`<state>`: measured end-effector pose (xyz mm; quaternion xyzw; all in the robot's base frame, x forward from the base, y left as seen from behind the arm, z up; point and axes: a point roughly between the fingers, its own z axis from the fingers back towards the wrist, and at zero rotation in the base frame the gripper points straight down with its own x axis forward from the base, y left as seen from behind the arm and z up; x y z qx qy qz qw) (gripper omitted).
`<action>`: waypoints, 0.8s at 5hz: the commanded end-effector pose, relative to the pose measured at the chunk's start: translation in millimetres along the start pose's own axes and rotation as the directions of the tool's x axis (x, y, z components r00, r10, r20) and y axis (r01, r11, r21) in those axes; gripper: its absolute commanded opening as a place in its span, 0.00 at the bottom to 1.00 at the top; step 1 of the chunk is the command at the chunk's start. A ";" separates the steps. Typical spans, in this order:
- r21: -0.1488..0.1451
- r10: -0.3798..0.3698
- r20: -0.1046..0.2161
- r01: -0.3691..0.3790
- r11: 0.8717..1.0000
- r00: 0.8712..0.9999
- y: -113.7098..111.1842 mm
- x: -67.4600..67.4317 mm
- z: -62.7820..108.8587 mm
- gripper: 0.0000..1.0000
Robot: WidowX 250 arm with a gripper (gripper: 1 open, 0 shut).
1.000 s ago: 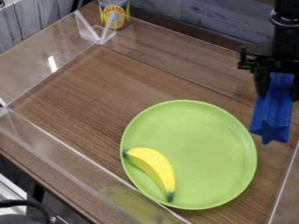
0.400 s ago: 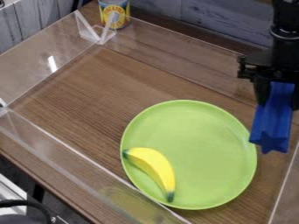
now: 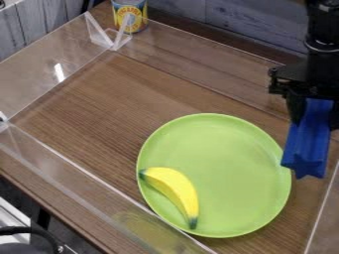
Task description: Put the blue object in the green plate
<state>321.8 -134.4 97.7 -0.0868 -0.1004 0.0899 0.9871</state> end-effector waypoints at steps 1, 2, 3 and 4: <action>-0.035 -0.020 0.065 0.023 0.999 0.998 -4.6 -8.5 30.5 0.00; -0.021 -0.031 0.055 0.033 0.999 0.998 0.1 -24.6 32.7 0.00; -0.017 -0.039 0.051 0.040 0.999 0.998 3.1 -41.6 26.7 0.00; -0.020 -0.036 0.052 0.037 0.999 0.998 5.3 -50.6 13.9 0.00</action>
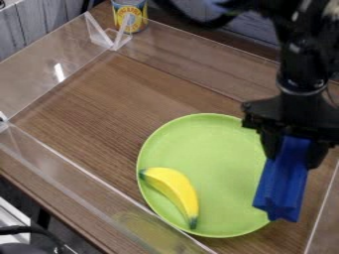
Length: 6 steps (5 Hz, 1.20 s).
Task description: Put the blue object in the green plate
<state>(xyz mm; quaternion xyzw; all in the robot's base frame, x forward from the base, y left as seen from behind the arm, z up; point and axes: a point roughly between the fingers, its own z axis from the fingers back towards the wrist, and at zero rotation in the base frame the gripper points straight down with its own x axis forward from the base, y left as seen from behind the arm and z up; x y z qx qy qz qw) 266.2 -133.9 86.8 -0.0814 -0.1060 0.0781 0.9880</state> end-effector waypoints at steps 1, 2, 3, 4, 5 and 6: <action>-0.025 -0.006 0.043 0.007 1.000 0.999 -4.7 2.0 5.7 0.00; -0.021 -0.004 0.040 0.005 1.000 0.999 -3.4 -0.6 1.8 0.00; -0.016 -0.002 0.040 0.003 1.000 0.999 -1.8 -2.0 -1.4 0.00; -0.010 0.000 0.042 0.001 1.000 0.999 0.4 -3.0 -2.7 0.00; -0.002 0.004 0.045 -0.004 1.000 0.999 1.8 -3.1 -4.6 0.00; 0.006 0.009 0.047 -0.009 1.000 0.999 3.0 -3.3 -6.9 0.00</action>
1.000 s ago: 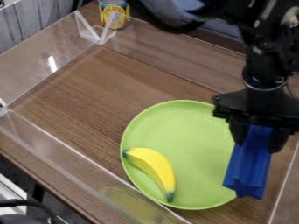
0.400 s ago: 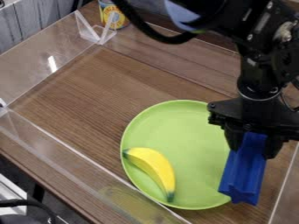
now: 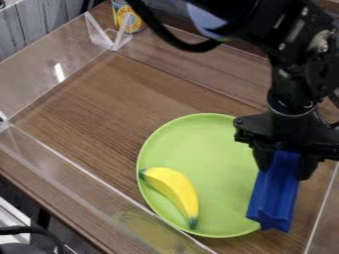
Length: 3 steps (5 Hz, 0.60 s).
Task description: Put the blue object in the green plate
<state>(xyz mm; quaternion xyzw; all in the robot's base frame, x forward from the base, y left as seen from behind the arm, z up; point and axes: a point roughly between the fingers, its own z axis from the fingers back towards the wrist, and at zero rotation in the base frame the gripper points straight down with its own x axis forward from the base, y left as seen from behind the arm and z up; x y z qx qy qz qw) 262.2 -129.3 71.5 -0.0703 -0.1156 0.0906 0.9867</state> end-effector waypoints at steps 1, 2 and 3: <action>-0.008 -0.006 0.029 0.007 1.000 1.000 -3.5 4.0 3.9 0.00; 0.000 -0.003 0.035 0.003 1.000 0.999 -2.5 5.3 1.5 0.00; 0.006 0.001 0.042 -0.001 1.000 0.999 -1.8 6.6 -1.1 0.00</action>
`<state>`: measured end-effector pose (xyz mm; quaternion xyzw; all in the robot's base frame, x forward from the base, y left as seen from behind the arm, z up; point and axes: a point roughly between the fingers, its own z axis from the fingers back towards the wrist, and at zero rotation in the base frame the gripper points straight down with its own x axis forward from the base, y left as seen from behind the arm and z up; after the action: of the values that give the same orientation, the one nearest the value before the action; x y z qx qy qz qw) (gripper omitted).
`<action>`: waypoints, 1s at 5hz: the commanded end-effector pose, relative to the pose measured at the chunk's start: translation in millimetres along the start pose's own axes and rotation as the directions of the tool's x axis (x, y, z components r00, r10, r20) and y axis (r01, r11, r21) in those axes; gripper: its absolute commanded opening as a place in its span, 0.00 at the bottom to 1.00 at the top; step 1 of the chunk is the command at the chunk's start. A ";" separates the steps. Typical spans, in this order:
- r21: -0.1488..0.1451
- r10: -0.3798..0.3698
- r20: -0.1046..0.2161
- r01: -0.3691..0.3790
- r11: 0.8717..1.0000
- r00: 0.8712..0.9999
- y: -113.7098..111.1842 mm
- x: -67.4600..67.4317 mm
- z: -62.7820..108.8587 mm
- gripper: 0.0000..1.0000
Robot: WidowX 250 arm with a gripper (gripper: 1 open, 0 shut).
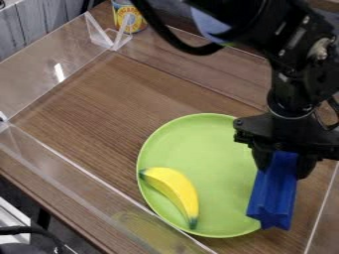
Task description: Put the blue object in the green plate
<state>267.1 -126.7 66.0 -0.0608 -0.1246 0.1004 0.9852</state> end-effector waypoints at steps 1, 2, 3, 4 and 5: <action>-0.008 -0.011 0.028 0.011 1.000 1.000 -3.7 4.1 1.8 0.00; -0.005 -0.008 0.034 0.008 1.000 0.999 -3.4 6.0 -2.0 0.00; -0.003 -0.005 0.038 0.005 1.000 0.999 -3.4 7.6 -5.6 0.00; -0.002 -0.002 0.040 0.002 1.000 0.999 -3.4 8.9 -8.9 0.00; -0.002 0.003 0.041 -0.003 1.000 0.999 -3.4 9.8 -12.6 0.00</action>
<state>278.6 -128.1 55.7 -0.0588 -0.1409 0.1056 0.9826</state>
